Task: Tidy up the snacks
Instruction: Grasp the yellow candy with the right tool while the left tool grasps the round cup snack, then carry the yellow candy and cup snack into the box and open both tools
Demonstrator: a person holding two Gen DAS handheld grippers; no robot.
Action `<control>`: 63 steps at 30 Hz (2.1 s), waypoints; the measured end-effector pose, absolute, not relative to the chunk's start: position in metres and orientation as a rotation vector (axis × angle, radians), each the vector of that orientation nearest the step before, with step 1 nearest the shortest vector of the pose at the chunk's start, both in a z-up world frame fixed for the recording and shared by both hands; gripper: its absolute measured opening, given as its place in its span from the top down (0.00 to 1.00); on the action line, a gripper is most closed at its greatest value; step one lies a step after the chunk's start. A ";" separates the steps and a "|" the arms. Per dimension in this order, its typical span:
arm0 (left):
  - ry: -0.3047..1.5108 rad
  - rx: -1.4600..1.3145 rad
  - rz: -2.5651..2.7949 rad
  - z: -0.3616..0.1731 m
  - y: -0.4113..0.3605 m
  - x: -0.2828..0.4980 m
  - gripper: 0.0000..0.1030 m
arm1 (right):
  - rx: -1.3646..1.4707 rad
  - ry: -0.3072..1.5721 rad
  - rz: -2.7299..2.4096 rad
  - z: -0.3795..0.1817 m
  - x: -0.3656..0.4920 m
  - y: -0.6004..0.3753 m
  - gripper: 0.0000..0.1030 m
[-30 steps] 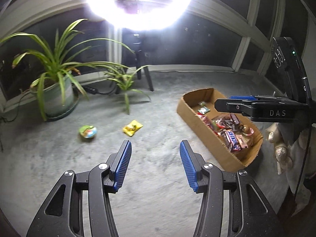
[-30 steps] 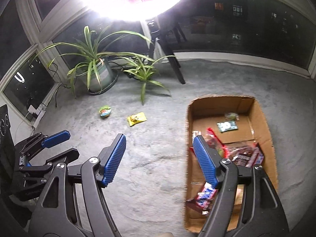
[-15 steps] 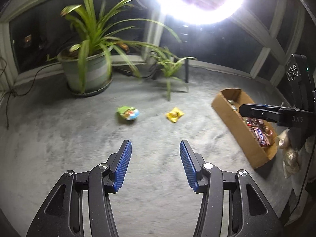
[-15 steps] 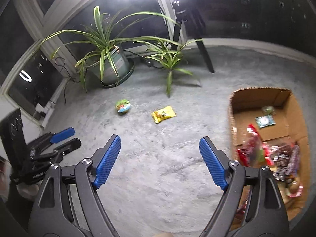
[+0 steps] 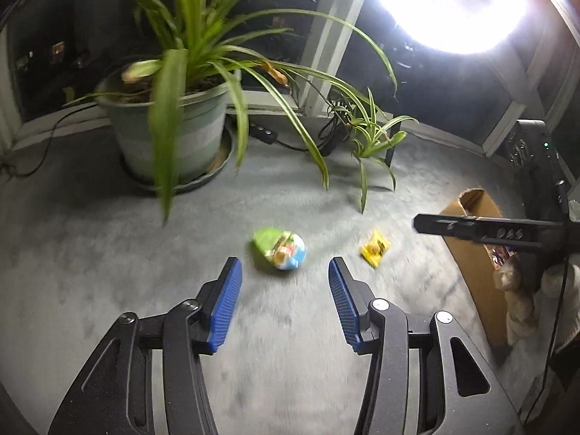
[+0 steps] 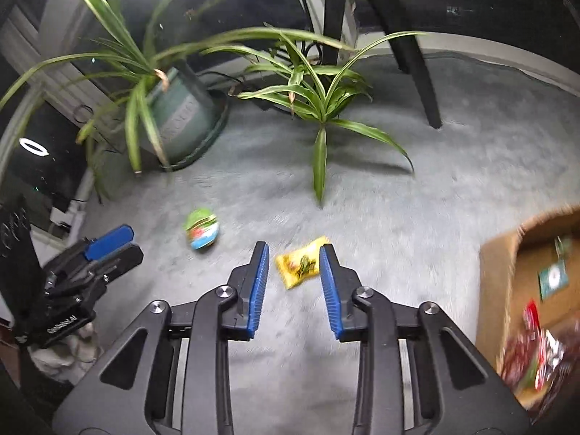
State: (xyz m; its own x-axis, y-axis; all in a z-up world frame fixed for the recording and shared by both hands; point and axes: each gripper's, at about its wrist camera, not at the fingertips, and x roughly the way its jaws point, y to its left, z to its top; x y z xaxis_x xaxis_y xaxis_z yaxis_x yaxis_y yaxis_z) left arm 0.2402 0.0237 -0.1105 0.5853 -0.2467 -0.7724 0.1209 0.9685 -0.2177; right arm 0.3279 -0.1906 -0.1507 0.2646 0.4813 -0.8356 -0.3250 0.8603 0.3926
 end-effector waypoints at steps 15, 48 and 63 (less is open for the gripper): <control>1.034 -0.078 -0.177 -0.150 0.004 0.318 0.58 | -0.059 1.221 0.582 -0.185 0.363 -0.141 0.77; 1.159 0.080 -0.312 -0.184 -0.027 0.209 0.83 | -0.195 1.323 0.693 -0.198 0.250 -0.157 0.77; 0.989 -0.169 -0.208 -0.148 0.004 0.107 0.72 | -0.145 1.171 0.705 -0.170 0.195 -0.200 0.46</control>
